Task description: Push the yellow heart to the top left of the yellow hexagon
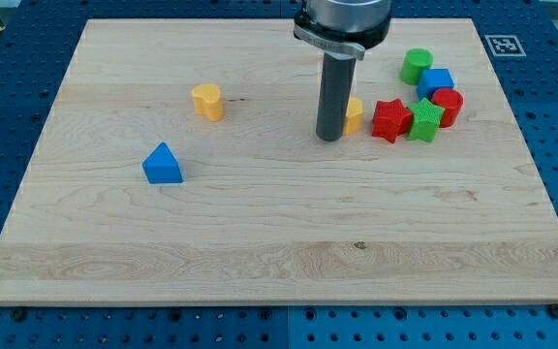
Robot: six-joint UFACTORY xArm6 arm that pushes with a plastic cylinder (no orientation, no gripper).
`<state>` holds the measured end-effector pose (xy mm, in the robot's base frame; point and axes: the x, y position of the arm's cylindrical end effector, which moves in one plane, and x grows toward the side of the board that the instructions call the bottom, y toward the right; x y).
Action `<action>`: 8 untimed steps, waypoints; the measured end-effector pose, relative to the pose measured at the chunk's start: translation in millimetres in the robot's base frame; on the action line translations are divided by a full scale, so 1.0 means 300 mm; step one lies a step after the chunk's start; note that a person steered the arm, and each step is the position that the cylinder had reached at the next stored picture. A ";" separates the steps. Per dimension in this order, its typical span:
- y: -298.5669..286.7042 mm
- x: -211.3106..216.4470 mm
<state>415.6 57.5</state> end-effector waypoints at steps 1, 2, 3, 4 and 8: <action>0.000 -0.002; 0.000 -0.060; 0.000 -0.083; 0.004 -0.100; -0.074 -0.054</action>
<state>399.5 35.4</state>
